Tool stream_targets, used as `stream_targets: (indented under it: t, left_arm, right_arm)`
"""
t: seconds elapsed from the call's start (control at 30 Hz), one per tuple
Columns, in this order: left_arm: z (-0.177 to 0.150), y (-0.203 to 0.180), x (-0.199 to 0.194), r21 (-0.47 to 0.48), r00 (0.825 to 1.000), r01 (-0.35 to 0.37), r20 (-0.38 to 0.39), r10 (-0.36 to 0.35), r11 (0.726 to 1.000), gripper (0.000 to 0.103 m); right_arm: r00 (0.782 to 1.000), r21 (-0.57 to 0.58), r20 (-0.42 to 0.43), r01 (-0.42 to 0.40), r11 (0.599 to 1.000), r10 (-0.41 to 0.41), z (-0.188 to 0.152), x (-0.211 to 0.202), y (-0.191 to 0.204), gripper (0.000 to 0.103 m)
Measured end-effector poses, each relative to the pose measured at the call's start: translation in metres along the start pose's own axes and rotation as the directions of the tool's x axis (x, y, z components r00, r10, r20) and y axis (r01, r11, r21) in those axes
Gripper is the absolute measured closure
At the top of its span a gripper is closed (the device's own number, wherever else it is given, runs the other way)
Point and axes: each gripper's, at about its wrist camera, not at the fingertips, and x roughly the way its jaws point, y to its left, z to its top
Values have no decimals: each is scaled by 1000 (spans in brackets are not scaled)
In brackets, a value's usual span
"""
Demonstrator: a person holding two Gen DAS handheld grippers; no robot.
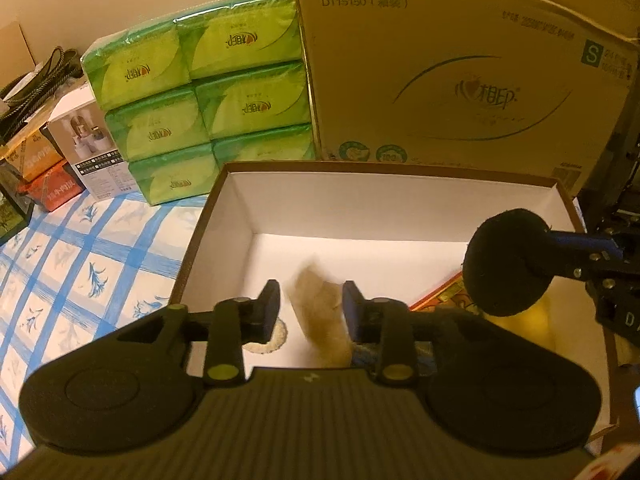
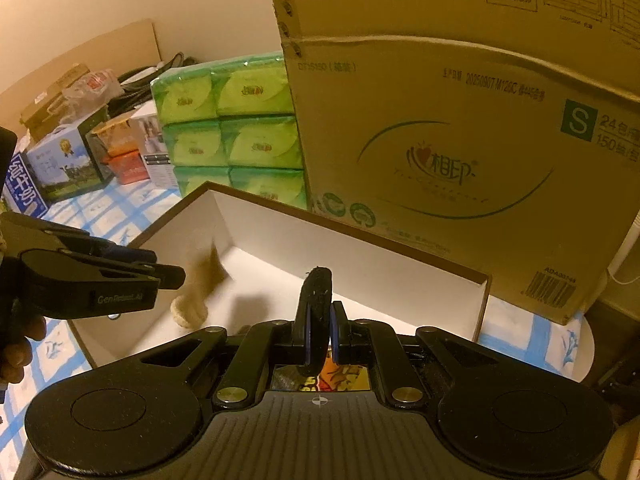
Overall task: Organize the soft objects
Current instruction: 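Open the left tool then the right tool to drop both items into the box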
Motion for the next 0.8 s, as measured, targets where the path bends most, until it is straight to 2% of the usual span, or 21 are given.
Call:
stream_targets:
  t: [0.3, 0.5, 0.53, 0.6, 0.63, 0.67, 0.8]
  left_arm:
    - [-12, 18, -2, -43, 1000, 10, -24, -11, 999, 69]
    - [-16, 24, -12, -48, 1000, 13, -13, -14, 999, 67]
    - [-17, 24, -14, -50, 1000, 16, -11, -17, 999, 65]
    - [-20, 26, -19, -57, 1000, 25, -8, -26, 998, 63]
    - [-21, 27, -22, -60, 1000, 30, -6, -31, 998, 63]
    - [-22, 27, -24, -62, 999, 32, -3, -32, 998, 63]
    - [-29, 30, -37, -69, 999, 43, 6, -43, 997, 60]
  right_arm:
    - [1000, -7, 3, 21, 1000, -21, 5, 6, -2, 93]
    - [999, 0, 30, -14, 1000, 14, 11, 3, -1, 92]
    - [999, -3, 34, -14, 1000, 14, 11, 2, -1, 88]
    - [999, -14, 42, -12, 1000, 13, 11, 0, 0, 72]
    - [999, -16, 45, -16, 1000, 16, 10, -2, 0, 60]
    - [998, -15, 53, -19, 1000, 20, 8, -5, -1, 52]
    - [998, 0, 52, -20, 1000, 20, 2, -14, -5, 49]
